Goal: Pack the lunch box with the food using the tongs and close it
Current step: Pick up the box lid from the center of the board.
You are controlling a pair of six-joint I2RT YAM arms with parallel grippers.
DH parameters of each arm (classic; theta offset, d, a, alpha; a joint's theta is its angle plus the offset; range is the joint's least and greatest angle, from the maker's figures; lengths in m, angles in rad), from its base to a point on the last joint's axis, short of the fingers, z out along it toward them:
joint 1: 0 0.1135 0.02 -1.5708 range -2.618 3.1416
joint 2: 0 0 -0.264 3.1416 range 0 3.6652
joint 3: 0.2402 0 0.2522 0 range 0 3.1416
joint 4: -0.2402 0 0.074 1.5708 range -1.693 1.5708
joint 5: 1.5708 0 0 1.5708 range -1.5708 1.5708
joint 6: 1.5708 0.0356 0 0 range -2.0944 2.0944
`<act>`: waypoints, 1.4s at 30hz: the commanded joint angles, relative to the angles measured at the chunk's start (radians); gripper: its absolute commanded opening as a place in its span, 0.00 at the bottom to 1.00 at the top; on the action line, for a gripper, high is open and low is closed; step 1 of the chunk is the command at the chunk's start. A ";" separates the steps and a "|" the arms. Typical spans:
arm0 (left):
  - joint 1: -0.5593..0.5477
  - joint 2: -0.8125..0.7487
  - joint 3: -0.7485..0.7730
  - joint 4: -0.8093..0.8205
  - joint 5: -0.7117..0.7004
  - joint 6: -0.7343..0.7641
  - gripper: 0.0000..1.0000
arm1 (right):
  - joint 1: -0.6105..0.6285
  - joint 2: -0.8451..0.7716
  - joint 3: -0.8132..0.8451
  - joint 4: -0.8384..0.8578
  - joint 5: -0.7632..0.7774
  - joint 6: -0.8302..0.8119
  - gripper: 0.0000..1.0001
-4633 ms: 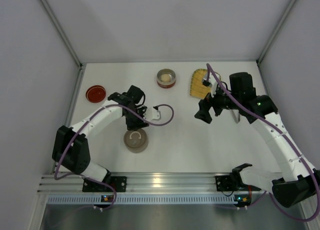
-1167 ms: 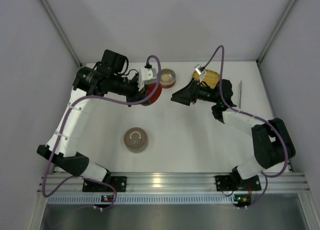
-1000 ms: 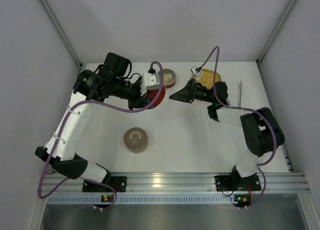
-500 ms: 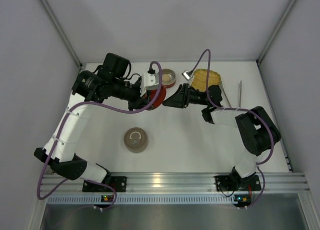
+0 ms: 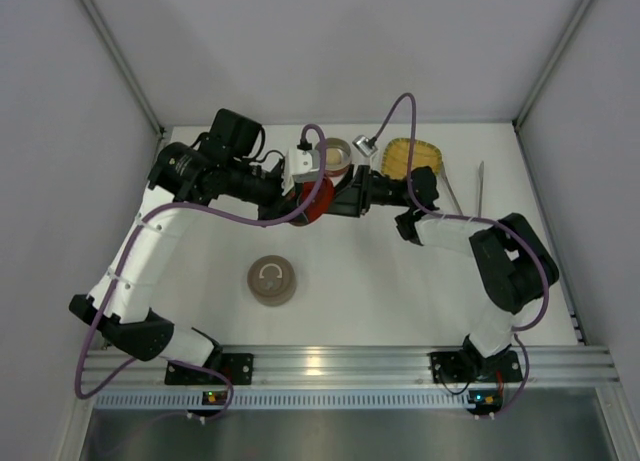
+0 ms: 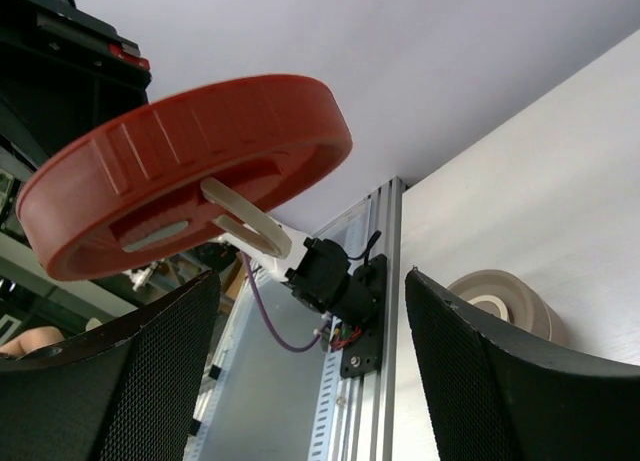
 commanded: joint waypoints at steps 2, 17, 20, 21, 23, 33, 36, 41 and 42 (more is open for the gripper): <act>-0.002 -0.038 -0.004 0.039 0.057 -0.001 0.00 | 0.025 -0.015 0.061 0.463 0.013 -0.024 0.75; -0.002 -0.045 -0.030 0.066 0.063 -0.029 0.00 | 0.059 -0.020 0.083 0.463 0.002 -0.027 0.59; -0.001 -0.048 -0.047 0.082 0.055 -0.046 0.00 | 0.062 -0.037 0.074 0.463 0.001 -0.033 0.49; -0.001 -0.048 -0.052 0.086 0.054 -0.049 0.00 | 0.062 -0.041 0.072 0.463 -0.001 -0.033 0.47; -0.001 -0.048 -0.052 0.097 0.043 -0.060 0.00 | 0.062 -0.047 0.066 0.463 -0.002 -0.028 0.44; 0.016 -0.059 -0.110 0.175 0.023 -0.143 0.00 | 0.062 -0.078 0.045 0.463 0.005 0.012 0.33; 0.022 -0.062 -0.118 0.207 0.009 -0.176 0.00 | 0.062 -0.072 0.063 0.463 0.001 0.035 0.25; 0.030 -0.093 -0.165 0.284 -0.014 -0.244 0.01 | 0.059 -0.064 0.084 0.451 -0.027 0.076 0.07; 0.028 -0.105 -0.209 0.304 -0.024 -0.250 0.09 | 0.054 -0.066 0.091 0.434 -0.033 0.078 0.04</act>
